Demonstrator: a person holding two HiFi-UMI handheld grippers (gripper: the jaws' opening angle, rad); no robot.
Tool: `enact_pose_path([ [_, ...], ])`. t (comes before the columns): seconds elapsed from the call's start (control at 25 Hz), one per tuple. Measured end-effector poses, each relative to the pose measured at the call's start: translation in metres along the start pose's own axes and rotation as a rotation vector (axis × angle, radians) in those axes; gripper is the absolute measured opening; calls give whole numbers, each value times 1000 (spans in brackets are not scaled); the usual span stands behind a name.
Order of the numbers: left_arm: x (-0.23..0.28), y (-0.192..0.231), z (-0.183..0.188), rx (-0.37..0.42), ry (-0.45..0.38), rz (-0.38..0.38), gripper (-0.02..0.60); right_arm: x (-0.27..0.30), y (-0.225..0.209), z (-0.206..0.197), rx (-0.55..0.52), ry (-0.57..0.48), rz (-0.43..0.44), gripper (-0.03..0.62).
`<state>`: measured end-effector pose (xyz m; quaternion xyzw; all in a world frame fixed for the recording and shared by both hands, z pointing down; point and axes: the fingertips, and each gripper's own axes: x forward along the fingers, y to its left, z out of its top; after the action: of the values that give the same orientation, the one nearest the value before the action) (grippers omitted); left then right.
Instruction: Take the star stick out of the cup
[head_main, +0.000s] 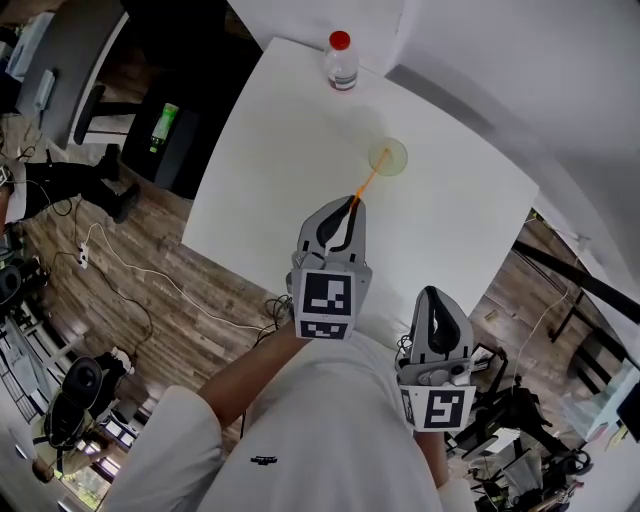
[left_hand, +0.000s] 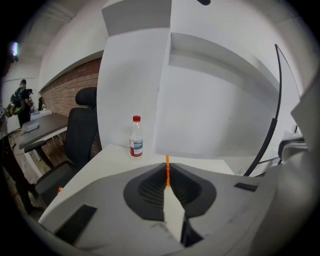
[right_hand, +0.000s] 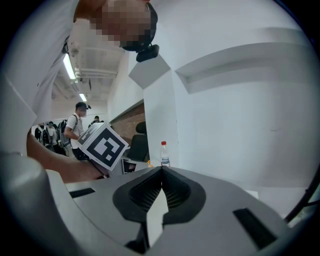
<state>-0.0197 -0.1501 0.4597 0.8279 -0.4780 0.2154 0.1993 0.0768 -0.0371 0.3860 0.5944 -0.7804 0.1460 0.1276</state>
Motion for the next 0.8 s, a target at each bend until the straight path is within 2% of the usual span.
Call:
enact_pose_path([
  [0.52, -38, -13, 14, 44, -59, -3, 25, -21, 6, 11, -12, -57, -3, -2],
  [0.8, -68, -22, 21, 62, -92, -14, 25, -32, 11, 25, -11, -123, -7, -2],
])
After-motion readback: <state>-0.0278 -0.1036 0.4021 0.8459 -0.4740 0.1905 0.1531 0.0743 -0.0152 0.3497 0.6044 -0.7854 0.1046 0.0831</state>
